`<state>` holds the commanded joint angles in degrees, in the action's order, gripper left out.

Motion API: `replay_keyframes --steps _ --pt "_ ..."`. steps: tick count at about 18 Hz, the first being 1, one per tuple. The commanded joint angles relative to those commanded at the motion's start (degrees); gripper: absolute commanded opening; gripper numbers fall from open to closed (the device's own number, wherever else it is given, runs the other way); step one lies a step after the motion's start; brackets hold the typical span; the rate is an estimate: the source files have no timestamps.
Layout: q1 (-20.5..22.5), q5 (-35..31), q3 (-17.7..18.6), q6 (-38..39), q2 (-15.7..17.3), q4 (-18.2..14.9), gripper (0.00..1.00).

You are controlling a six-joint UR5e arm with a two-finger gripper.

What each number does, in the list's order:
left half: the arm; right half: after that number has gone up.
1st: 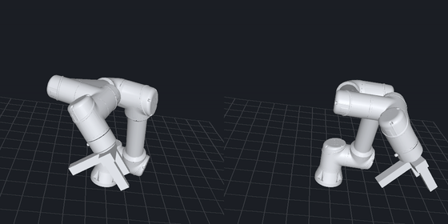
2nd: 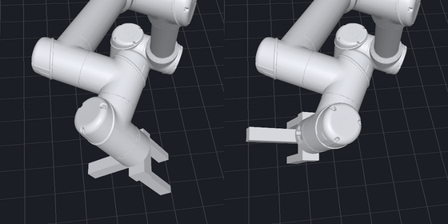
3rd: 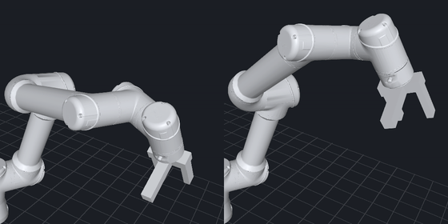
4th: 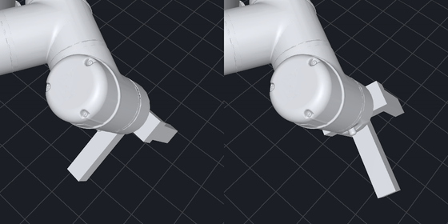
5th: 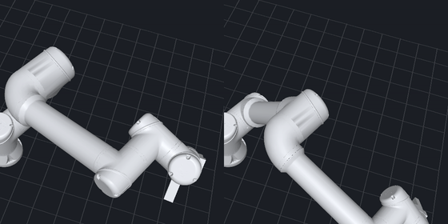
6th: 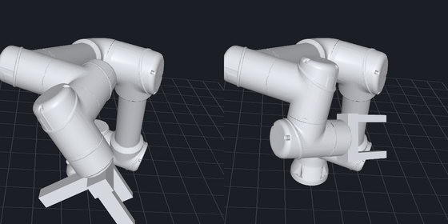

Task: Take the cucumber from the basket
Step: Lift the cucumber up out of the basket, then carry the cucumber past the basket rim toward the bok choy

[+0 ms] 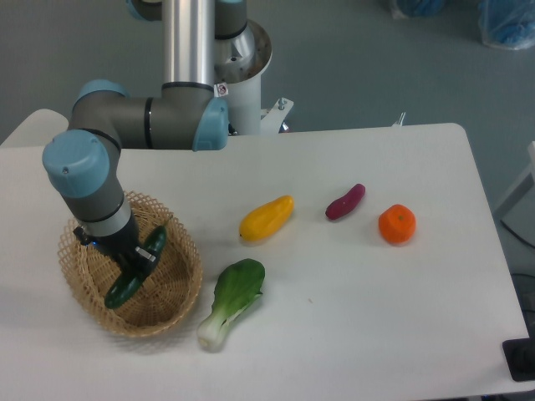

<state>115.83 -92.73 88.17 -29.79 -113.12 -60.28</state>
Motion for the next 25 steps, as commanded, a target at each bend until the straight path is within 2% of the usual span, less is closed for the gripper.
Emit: replay_keyframes --steps 3,5,11,16,19,25 --pt "1.32 0.7 -4.75 -3.42 -0.79 -4.58 0.15" --pt "2.46 2.02 -6.77 -4.75 -1.23 -5.99 0.15" --pt "5.01 2.55 -9.15 -12.74 -2.2 -8.45 0.15" --pt "7.74 2.55 -13.98 -21.87 -3.78 -14.95 0.15" --pt "9.23 2.46 -15.57 -25.4 -4.48 -15.92 0.16" --pt "13.36 1.67 -16.62 -41.03 -4.83 -17.42 0.15"
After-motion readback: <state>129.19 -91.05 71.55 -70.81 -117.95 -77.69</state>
